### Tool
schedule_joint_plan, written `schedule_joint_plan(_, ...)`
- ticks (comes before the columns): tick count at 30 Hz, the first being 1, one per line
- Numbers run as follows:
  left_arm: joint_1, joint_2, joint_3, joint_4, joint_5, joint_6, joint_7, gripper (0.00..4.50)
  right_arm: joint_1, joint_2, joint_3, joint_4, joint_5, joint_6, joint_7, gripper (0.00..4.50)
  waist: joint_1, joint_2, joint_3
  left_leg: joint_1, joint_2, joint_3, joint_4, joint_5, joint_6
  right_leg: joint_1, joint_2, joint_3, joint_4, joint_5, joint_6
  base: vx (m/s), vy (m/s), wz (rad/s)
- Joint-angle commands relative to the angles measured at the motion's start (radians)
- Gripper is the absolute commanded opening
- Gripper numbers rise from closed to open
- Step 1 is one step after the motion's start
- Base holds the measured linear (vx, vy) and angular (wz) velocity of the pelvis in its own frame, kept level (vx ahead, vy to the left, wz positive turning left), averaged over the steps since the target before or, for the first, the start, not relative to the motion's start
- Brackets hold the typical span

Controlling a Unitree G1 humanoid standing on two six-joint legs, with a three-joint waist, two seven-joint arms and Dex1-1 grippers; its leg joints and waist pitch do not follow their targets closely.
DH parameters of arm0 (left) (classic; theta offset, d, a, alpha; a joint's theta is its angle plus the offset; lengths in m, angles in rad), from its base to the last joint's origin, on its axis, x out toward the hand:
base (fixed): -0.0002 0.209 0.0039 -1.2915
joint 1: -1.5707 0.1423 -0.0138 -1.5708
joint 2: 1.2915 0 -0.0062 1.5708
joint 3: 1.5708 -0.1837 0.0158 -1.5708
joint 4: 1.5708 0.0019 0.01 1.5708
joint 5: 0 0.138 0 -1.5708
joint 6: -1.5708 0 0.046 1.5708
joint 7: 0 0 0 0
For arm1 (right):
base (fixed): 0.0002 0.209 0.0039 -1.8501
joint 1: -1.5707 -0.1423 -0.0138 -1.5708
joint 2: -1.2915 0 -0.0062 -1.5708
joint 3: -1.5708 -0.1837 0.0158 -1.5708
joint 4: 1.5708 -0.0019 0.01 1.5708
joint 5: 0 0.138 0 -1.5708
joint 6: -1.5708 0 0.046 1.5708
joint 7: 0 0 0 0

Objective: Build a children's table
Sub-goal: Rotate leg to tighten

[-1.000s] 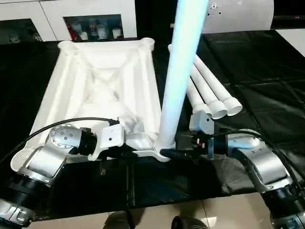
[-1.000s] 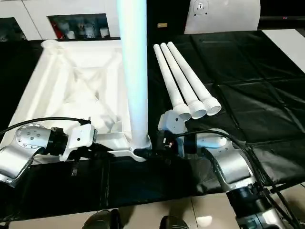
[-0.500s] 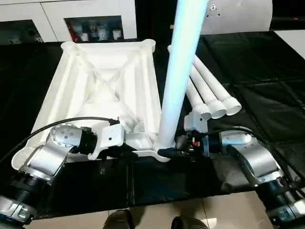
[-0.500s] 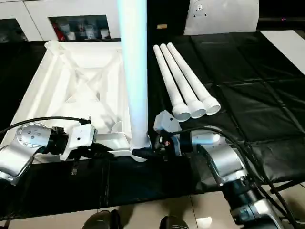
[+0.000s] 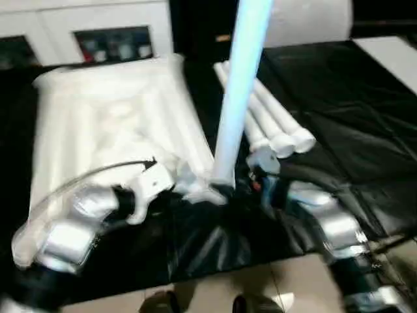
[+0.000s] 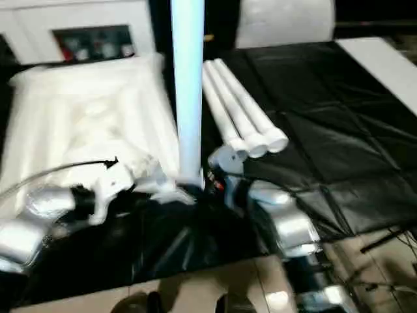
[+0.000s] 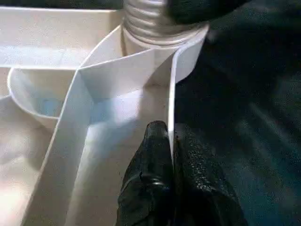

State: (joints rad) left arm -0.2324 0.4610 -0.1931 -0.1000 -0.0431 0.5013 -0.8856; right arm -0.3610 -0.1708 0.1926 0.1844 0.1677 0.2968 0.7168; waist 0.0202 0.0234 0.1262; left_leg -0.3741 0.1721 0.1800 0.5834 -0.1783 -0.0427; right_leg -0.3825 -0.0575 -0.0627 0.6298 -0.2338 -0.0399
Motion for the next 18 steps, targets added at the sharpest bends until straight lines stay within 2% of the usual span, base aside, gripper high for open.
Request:
schedule_joint_plan(1,-0.008,-0.096,-0.01,-0.059,-0.01,0.078,0.122,0.0,-0.014,0.105,0.066,0.068,-0.003,0.052,-0.074,2.72,0.003,-0.006,-0.033,0.009,0.061,-0.035,-0.082,-0.267,0.012,0.023,-0.099,0.068,-0.107,-0.385,-0.176,0.0,0.0,0.0)
schedule_joint_plan(2,-0.018,-0.14,-0.018,-0.073,0.007,0.108,0.163,0.0,-0.038,0.151,0.051,0.096,-0.001,0.061,-0.126,2.72,0.0,-0.006,-0.031,0.014,0.06,-0.035,-0.083,-0.277,0.009,0.018,-0.101,0.07,-0.111,-0.421,-0.168,0.0,0.0,0.0)
schedule_joint_plan(3,-0.028,-0.186,-0.023,-0.093,0.021,0.147,0.209,0.0,-0.059,0.193,0.035,0.121,-0.003,0.07,-0.179,2.72,-0.001,-0.005,-0.035,0.009,0.059,-0.039,-0.083,-0.254,0.004,0.025,-0.101,0.068,-0.11,-0.42,-0.155,0.0,0.0,0.0)
schedule_joint_plan(5,-0.046,-0.238,-0.031,-0.114,0.031,0.2,0.261,0.0,-0.086,0.239,0.016,0.15,-0.006,0.089,-0.239,2.72,-0.005,-0.006,-0.036,0.012,0.06,-0.034,-0.083,-0.234,0.01,0.019,-0.095,0.07,-0.11,-0.361,-0.161,0.0,0.0,0.0)
schedule_joint_plan(6,-0.065,-0.258,-0.049,-0.111,0.054,0.212,0.289,0.0,-0.102,0.255,0.023,0.162,-0.024,0.084,-0.268,2.72,-0.003,-0.005,-0.039,0.011,0.06,-0.034,-0.081,-0.208,0.017,0.022,-0.094,0.069,-0.105,-0.31,-0.166,0.0,0.0,0.0)
schedule_joint_plan(7,-0.072,-0.263,-0.06,-0.113,0.065,0.222,0.297,0.0,-0.105,0.261,0.027,0.166,-0.041,0.082,-0.285,2.72,0.0,-0.005,-0.043,0.01,0.058,-0.031,-0.079,-0.175,0.03,0.025,-0.092,0.068,-0.103,-0.243,-0.171,0.0,0.0,0.0)
schedule_joint_plan(8,-0.072,-0.263,-0.06,-0.113,0.065,0.222,0.297,0.0,-0.105,0.261,0.027,0.166,-0.041,0.082,-0.285,2.72,0.0,-0.005,-0.043,0.01,0.058,-0.031,-0.079,-0.175,0.03,0.025,-0.092,0.068,-0.103,-0.243,-0.171,0.065,-0.01,0.04)
schedule_joint_plan(9,-0.076,-0.261,-0.068,-0.11,0.076,0.222,0.301,0.0,-0.104,0.265,0.027,0.168,-0.038,0.08,-0.278,2.72,0.002,-0.006,-0.047,0.006,0.056,-0.029,-0.076,-0.122,0.053,0.03,-0.089,0.066,-0.094,-0.136,-0.178,0.051,-0.009,0.03)
schedule_joint_plan(11,-0.078,-0.228,-0.086,-0.098,0.098,0.204,0.288,0.0,-0.09,0.259,0.026,0.162,-0.048,0.067,-0.275,3.28,0.006,-0.003,-0.053,0.006,0.056,-0.029,-0.073,-0.063,0.079,0.035,-0.088,0.064,-0.085,-0.025,-0.192,0.028,-0.005,0.01)
schedule_joint_plan(13,-0.079,-0.205,-0.088,-0.09,0.116,0.201,0.277,0.0,-0.083,0.254,0.02,0.162,-0.063,0.054,-0.285,3.51,0.009,0.002,-0.055,0.006,0.056,-0.028,-0.072,-0.038,0.097,0.038,-0.088,0.061,-0.078,0.046,-0.209,0.0,0.0,0.0)
schedule_joint_plan(14,-0.08,-0.191,-0.081,-0.085,0.121,0.202,0.271,0.0,-0.08,0.248,0.011,0.157,-0.069,0.05,-0.289,3.51,0.009,-0.001,-0.053,0.006,0.057,-0.028,-0.074,-0.041,0.102,0.039,-0.088,0.06,-0.08,0.056,-0.213,0.0,0.0,0.0)
schedule_joint_plan(16,-0.082,-0.175,-0.076,-0.078,0.123,0.196,0.268,0.0,-0.075,0.239,0.005,0.15,-0.071,0.042,-0.294,3.75,0.009,0.0,-0.05,0.007,0.06,-0.028,-0.077,-0.064,0.098,0.038,-0.09,0.06,-0.083,0.031,-0.217,0.0,0.0,0.0)
schedule_joint_plan(18,-0.082,-0.151,-0.072,-0.067,0.12,0.182,0.258,0.0,-0.07,0.222,-0.001,0.137,-0.071,0.029,-0.295,3.91,0.009,0.004,-0.048,0.01,0.062,-0.029,-0.08,-0.1,0.079,0.038,-0.09,0.059,-0.088,-0.02,-0.216,0.0,0.0,0.0)
